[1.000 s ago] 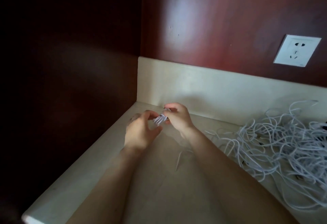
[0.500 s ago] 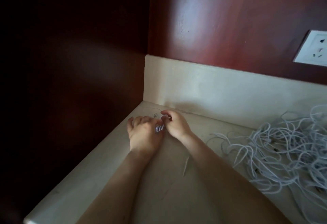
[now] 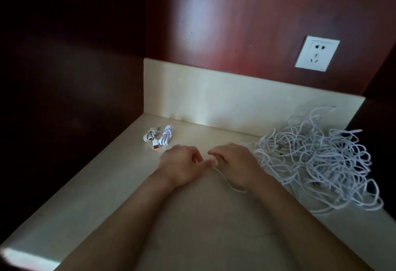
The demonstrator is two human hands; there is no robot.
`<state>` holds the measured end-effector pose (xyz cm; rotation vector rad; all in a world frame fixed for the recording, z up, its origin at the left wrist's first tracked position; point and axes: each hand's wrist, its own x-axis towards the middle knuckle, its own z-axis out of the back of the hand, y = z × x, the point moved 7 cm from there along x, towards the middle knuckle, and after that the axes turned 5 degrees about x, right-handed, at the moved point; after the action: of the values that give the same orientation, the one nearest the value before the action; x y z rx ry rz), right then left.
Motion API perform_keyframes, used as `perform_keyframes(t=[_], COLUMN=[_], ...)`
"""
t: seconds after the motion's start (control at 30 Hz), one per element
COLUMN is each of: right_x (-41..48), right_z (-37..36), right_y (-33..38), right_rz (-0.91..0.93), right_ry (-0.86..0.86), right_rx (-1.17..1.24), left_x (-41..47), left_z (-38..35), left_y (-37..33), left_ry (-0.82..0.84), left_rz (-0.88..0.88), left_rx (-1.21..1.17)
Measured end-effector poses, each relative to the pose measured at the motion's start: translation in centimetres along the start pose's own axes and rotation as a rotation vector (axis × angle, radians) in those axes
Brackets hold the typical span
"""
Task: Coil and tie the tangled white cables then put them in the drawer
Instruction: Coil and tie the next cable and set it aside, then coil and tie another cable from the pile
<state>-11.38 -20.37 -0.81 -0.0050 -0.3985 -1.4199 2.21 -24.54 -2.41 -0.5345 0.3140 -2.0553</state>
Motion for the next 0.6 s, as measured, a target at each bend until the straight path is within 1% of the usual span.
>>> perform_keyframes(t=[0.07, 0.1, 0.13, 0.17, 0.27, 0.33, 0.4, 0.47, 0.53, 0.6], right_x=[-1.7, -2.3, -2.9, -3.4, -4.0, -3.9, -3.8, -3.7, -3.7, -3.8], right_z=[-0.1, -0.1, -0.1, -0.1, -0.3, -0.3, -0.3, -0.3, -0.2, -0.2], right_y=[-0.4, -0.4, -0.5, -0.4, -0.1, 0.0, 0.3, 0.2, 0.0, -0.5], right_rz=[-0.001, -0.004, -0.010, -0.021, -0.059, -0.103, -0.145, -0.182, -0.193, -0.182], right_ry=[0.004, -0.005, -0.017, -0.022, -0.045, -0.075, -0.126, -0.199, -0.278, -0.317], right_rx=[0.024, 0.025, 0.023, 0.023, 0.052, 0.089, 0.150, 0.280, 0.409, 0.456], left_x=[-0.5, -0.6, -0.7, -0.8, -1.0, -1.3, -1.4, -1.6, -1.6, -1.3], left_z=[-0.6, -0.8, -1.0, -1.1, -1.4, -1.1, -1.1, -1.3, -1.1, -0.8], left_y=[-0.9, -1.1, -1.1, -1.0, -1.5, -2.4, -2.7, -2.6, -2.0, -1.5], left_ry=[0.008, 0.015, 0.028, 0.047, 0.064, 0.061, 0.102, 0.184, 0.210, 0.201], left_rz=[-0.051, -0.071, -0.082, -0.090, -0.166, -0.185, -0.108, 0.030, 0.133, 0.180], left_rx=[0.170, 0.205, 0.194, 0.134, -0.142, -0.337, -0.628, -0.931, -1.101, -1.189])
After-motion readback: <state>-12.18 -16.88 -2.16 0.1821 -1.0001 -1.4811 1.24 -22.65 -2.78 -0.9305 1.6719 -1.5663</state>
